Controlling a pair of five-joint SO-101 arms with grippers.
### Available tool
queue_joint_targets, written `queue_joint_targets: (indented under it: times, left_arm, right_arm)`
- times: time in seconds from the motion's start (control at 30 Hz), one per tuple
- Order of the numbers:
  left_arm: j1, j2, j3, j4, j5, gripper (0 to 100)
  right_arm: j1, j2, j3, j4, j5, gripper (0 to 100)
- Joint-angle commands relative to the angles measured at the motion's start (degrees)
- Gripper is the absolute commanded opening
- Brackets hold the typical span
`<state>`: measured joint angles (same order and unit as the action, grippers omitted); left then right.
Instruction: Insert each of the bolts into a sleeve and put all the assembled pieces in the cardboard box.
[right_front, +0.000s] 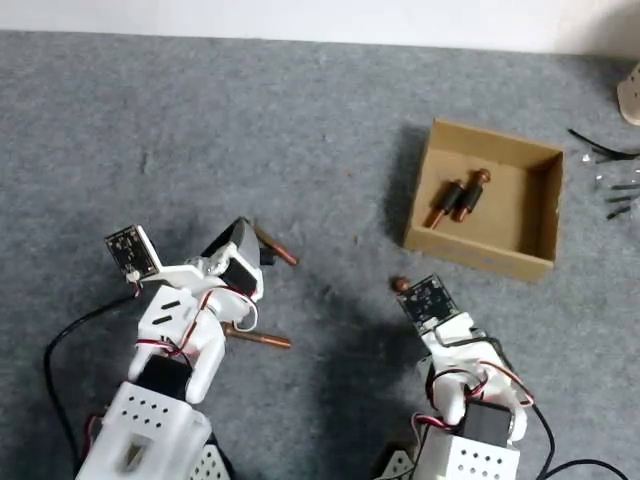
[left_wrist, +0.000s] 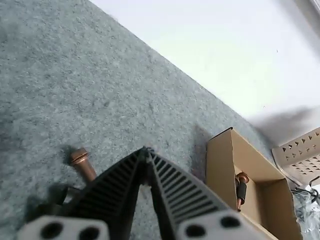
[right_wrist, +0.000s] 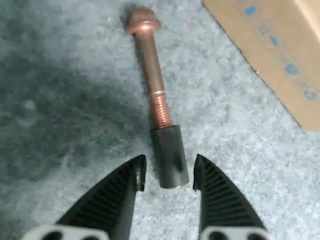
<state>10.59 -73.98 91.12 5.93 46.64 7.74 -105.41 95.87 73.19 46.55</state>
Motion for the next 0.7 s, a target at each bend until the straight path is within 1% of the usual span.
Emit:
queue_joint_targets:
  times: [0.0, 0.13, 0.23, 0.37, 0.67]
  left_arm:
    - [-0.2, -0.8, -0.5, 0.0, 0.2, 1]
    - [-0.2, -0.8, -0.5, 0.0, 0.2, 1]
    - [-0.2, -0.8, -0.5, 0.0, 0.2, 1]
    - [-0.2, -0.8, -0.5, 0.0, 0.2, 1]
    - [-0.2, -0.8, -0.6, 0.0, 0.2, 1]
  right_arm:
    - [0.7, 0.6, 6.8, 2.2, 1.2, 12.6]
    - [0.7, 0.6, 6.8, 2.2, 0.9, 12.7]
    - [0.7, 0.7, 6.4, 2.1, -1.5, 12.7]
    - [0.7, 0.7, 1.9, 1.6, -3.3, 12.7]
    - [0.6, 0.7, -2.3, 0.6, -3.7, 12.7]
